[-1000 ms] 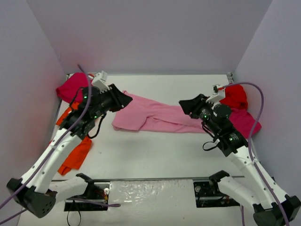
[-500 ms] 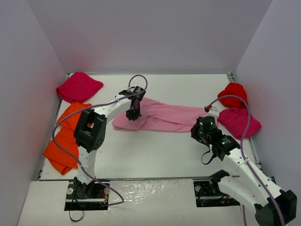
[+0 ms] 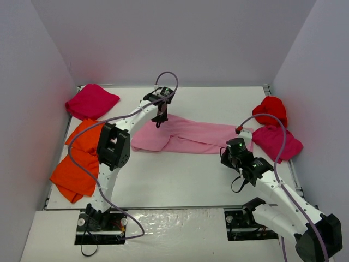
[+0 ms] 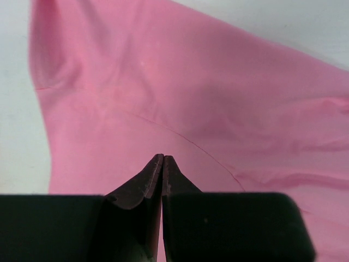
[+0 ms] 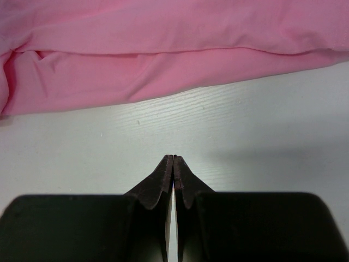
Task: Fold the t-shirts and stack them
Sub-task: Fold the tshirt
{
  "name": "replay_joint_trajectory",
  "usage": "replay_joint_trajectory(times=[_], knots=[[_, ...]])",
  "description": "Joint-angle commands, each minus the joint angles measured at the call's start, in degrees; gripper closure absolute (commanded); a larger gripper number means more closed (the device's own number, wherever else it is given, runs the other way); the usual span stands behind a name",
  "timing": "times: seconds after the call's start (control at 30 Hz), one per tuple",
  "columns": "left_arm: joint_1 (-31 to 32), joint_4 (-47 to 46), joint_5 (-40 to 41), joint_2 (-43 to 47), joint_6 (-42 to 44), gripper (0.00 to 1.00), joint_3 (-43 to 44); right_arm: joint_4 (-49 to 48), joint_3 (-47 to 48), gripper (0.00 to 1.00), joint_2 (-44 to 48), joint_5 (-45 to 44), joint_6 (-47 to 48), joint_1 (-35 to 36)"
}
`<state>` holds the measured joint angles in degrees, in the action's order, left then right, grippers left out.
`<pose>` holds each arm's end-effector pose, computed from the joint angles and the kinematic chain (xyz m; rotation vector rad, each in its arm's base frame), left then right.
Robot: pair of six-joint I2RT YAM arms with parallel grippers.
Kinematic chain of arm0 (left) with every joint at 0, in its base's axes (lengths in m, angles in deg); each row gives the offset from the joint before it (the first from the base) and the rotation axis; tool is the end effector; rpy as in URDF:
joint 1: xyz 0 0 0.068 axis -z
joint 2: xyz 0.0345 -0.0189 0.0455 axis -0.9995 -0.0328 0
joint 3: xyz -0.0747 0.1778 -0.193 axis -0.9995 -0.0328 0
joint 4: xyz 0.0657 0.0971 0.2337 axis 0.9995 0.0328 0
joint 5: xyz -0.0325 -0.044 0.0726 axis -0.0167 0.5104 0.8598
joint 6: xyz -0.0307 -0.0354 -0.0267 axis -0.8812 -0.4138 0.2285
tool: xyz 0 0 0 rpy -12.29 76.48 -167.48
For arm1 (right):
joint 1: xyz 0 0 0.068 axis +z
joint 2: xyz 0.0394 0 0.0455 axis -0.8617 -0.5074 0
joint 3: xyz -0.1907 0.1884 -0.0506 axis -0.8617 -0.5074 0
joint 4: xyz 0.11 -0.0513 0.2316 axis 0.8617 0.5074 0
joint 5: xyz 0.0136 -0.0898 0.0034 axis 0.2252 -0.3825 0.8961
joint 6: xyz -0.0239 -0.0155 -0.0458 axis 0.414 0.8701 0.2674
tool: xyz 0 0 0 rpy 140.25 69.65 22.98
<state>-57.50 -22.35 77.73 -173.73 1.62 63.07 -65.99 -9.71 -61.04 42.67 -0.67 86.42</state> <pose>0.4247 -0.2412 0.2398 -0.0628 2.5308 -0.0919 0.1769 0.0828 0.2413 0.2698 2.1214 0.4610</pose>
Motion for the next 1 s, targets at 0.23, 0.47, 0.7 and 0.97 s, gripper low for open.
replay_joint_trajectory(times=[0.23, 0.47, 0.7, 0.97], knots=[[-5.22, -6.60, -13.89, 0.72, -9.47, 1.00, -11.85, -2.96, 3.39, 1.00, -3.37, -5.09, 0.08, 0.52], [-8.56, -6.36, -27.12, -4.31, -14.14, 1.00, -9.85, -2.56, 8.19, 1.00, -1.83, -1.66, -0.95, 1.74], [-8.96, 6.35, -16.65, -13.64, -9.46, 1.00, 10.93, 0.90, 11.98, 1.00, 3.86, -3.07, -1.04, 3.76], [-9.44, 13.63, -12.79, -20.66, -5.43, 1.00, 28.28, 3.60, 12.27, 1.00, -6.54, -22.23, -1.86, 4.21]])
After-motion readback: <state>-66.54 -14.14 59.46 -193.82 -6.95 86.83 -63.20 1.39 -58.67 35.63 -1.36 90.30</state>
